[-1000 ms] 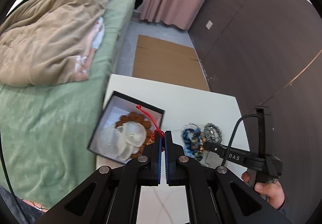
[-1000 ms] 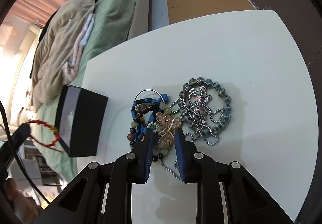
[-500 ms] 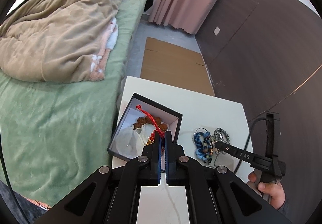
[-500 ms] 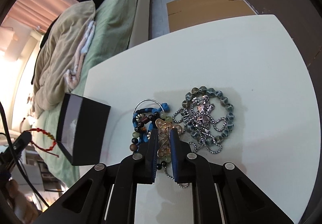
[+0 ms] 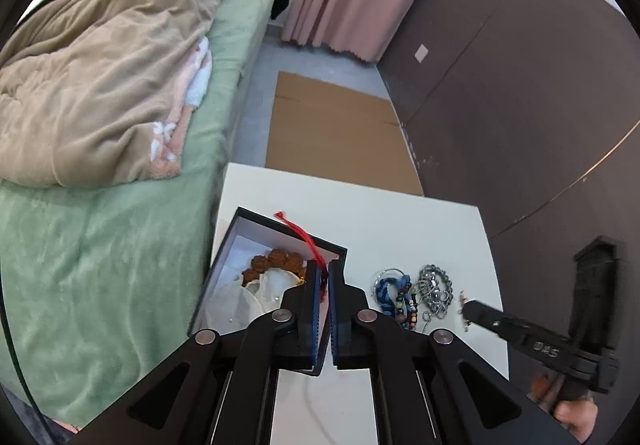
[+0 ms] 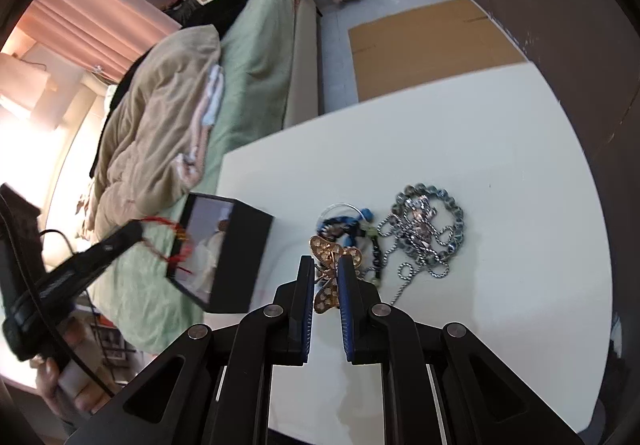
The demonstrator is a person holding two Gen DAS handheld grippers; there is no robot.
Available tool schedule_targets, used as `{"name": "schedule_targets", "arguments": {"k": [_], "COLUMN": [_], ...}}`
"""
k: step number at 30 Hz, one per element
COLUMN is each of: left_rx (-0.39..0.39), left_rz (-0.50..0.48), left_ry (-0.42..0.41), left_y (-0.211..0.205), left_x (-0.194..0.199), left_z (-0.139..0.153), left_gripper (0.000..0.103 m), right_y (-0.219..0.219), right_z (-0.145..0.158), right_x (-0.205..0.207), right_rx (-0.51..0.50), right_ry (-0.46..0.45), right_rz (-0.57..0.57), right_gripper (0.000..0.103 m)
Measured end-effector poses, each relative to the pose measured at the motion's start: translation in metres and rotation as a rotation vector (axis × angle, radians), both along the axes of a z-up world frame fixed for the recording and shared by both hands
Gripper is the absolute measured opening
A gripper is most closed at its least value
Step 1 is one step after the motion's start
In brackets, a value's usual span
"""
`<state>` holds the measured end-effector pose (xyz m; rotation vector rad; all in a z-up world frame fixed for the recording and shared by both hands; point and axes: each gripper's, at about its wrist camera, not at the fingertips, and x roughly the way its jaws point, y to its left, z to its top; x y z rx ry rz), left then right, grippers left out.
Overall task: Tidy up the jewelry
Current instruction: 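Carry the red bracelet into the black box with the left tool while the right tool grasps the gold charm, then open the left tool over the box while the right tool drops the gold charm in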
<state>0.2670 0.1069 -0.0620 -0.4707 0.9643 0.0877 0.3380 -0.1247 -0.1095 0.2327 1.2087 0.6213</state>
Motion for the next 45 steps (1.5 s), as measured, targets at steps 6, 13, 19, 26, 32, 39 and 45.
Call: {"name": "schedule_targets", "arguments": {"k": [6, 13, 19, 26, 32, 39, 45], "left_rx": [0.009, 0.005, 0.007, -0.002, 0.001, -0.012, -0.017], "left_rz": [0.031, 0.085, 0.142, 0.191, 0.190, 0.146, 0.104], "left_ry": [-0.036, -0.048, -0.049, -0.065, -0.082, -0.089, -0.096], "left_y": [0.010, 0.036, 0.061, 0.083, 0.085, 0.069, 0.048], "left_x": [-0.014, -0.036, -0.056, -0.078, -0.085, -0.076, -0.066], "left_z": [0.002, 0.005, 0.006, 0.010, 0.013, 0.012, 0.014], "left_gripper": [0.074, 0.078, 0.078, 0.078, 0.078, 0.078, 0.078], "right_y": [0.019, 0.062, 0.095, 0.130, 0.127, 0.095, 0.058], "right_z": [0.022, 0.034, 0.038, 0.048, 0.042, 0.033, 0.034], "right_x": [-0.006, -0.015, -0.021, -0.027, -0.029, -0.028, -0.023], "right_rx": [0.028, 0.045, 0.070, 0.127, 0.074, 0.036, 0.035], "right_ry": [-0.030, -0.057, -0.054, -0.071, -0.070, -0.049, -0.048], "right_rz": [0.037, 0.127, 0.183, 0.230, 0.190, 0.122, 0.053], "right_gripper": [0.013, 0.013, 0.013, 0.034, 0.077, 0.077, 0.077]}}
